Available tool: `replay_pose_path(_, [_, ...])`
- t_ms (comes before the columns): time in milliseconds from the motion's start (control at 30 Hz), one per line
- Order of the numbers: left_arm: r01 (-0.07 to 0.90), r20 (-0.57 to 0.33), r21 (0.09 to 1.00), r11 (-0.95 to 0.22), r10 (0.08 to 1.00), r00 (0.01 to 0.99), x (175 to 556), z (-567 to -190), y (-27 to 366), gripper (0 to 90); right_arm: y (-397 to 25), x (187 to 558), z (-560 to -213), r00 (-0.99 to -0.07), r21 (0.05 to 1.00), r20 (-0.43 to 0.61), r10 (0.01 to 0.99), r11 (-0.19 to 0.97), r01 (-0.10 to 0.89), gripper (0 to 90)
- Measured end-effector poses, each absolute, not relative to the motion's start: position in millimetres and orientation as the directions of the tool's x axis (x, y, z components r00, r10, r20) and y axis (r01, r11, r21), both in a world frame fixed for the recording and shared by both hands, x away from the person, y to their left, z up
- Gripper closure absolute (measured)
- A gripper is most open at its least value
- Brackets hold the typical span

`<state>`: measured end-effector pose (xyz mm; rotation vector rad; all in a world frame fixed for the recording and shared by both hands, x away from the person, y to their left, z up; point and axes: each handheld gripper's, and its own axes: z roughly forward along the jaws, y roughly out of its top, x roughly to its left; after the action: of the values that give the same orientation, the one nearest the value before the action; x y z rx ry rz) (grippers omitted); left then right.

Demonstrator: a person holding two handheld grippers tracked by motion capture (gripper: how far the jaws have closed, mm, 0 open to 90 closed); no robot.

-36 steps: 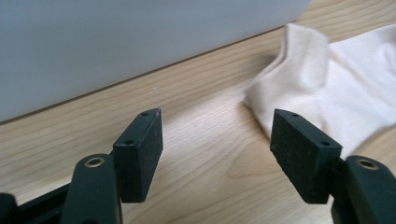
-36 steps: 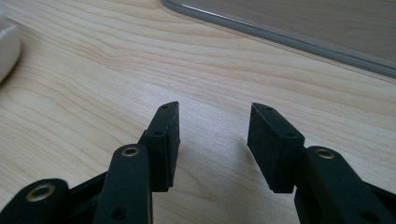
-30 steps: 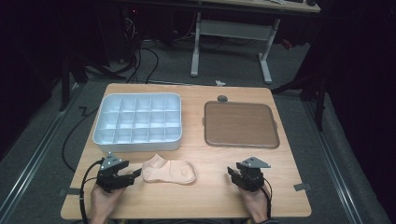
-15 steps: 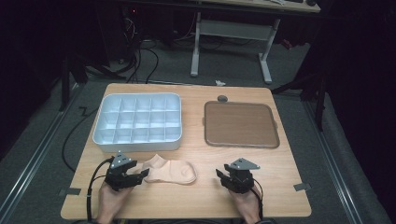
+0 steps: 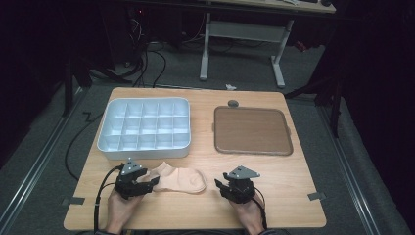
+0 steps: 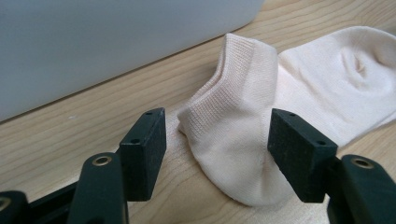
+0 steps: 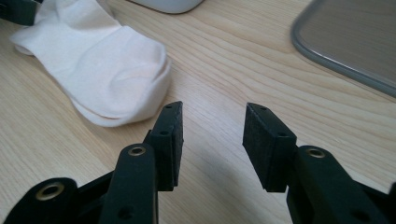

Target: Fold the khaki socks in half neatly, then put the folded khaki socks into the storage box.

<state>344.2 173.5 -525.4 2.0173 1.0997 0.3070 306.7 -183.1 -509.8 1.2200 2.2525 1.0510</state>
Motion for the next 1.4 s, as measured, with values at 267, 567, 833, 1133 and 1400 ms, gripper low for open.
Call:
replay_pose_path(267, [0.596, -0.144, 0.74, -0.311, 0.793, 0.592, 345.1, -526.7, 167.9, 38.2, -162.3, 309.0, -508.2, -0.597, 0.76, 0.032, 0.802, 0.368, 0.536, 57.7])
replay_pose_path(567, [0.598, -0.12, 0.726, -0.339, 0.794, 0.596, 344.6, -528.6, 163.9, 38.4, -147.6, 316.3, -512.2, -0.619, 0.756, 0.043, 0.784, 0.379, 0.533, 57.3])
replay_pose_path(833, [0.587, -0.088, 0.725, -0.361, 0.796, 0.599, 343.8, -530.6, 157.6, 40.5, -139.9, 322.6, -517.7, -0.618, 0.743, 0.045, 0.785, 0.387, 0.545, 57.1])
replay_pose_path(1133, [0.574, -0.066, 0.733, -0.365, 0.802, 0.594, 341.2, -531.6, 155.4, 42.9, -136.4, 326.7, -523.8, -0.628, 0.721, 0.049, 0.777, 0.408, 0.561, 64.7])
replay_pose_path(1400, [0.564, -0.068, 0.737, -0.372, 0.79, 0.609, 341.2, -531.5, 155.6, 52.6, -134.8, 327.6, -527.1, -0.634, 0.709, 0.063, 0.771, 0.413, 0.572, 72.2])
